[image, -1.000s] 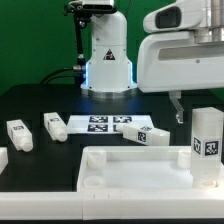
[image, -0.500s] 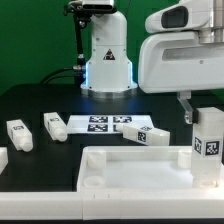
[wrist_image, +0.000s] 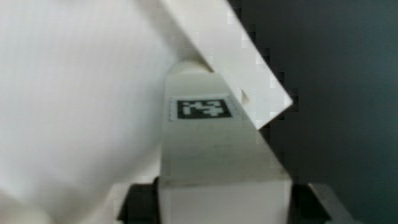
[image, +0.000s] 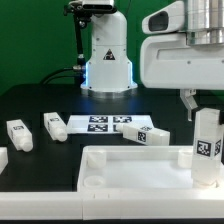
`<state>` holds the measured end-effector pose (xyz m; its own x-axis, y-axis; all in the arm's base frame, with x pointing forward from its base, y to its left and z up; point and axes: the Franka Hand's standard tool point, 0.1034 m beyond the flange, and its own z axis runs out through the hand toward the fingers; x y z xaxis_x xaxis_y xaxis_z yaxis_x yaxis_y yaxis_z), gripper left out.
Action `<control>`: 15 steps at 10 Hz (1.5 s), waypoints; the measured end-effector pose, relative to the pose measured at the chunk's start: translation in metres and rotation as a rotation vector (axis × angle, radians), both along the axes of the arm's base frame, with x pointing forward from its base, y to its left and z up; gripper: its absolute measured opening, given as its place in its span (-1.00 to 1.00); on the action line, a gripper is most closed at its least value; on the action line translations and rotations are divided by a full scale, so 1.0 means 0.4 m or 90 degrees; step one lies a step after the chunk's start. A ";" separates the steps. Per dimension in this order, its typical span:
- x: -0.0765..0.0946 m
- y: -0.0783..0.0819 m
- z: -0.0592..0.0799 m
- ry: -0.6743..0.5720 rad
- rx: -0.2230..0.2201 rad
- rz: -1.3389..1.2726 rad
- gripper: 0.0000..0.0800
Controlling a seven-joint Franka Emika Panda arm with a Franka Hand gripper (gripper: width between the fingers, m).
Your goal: Assemble desk
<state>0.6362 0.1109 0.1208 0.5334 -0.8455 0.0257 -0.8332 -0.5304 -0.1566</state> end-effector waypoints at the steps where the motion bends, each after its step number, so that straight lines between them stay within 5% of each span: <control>1: 0.000 -0.004 0.000 0.004 0.013 -0.031 -0.28; 4: -0.001 -0.005 -0.001 0.013 0.031 -0.131 -0.28; 7: -0.004 0.007 -0.003 0.017 0.109 -0.426 -0.28; 9: -0.007 0.009 -0.005 0.017 0.105 -0.392 -0.28; 10: -0.007 0.008 -0.006 0.011 0.095 -0.336 0.22; 11: -0.006 0.004 -0.006 0.002 0.080 -0.247 0.50; 13: 0.000 -0.009 -0.010 -0.024 0.033 -0.001 0.59; 15: -0.001 -0.006 -0.011 -0.027 0.027 0.037 0.62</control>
Offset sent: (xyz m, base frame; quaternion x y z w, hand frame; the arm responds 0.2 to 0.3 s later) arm 0.0000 0.0000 0.0000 0.0000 0.0000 0.1296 0.9916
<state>0.6359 0.1084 0.1166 0.5811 -0.8137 0.0137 -0.7932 -0.5701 -0.2139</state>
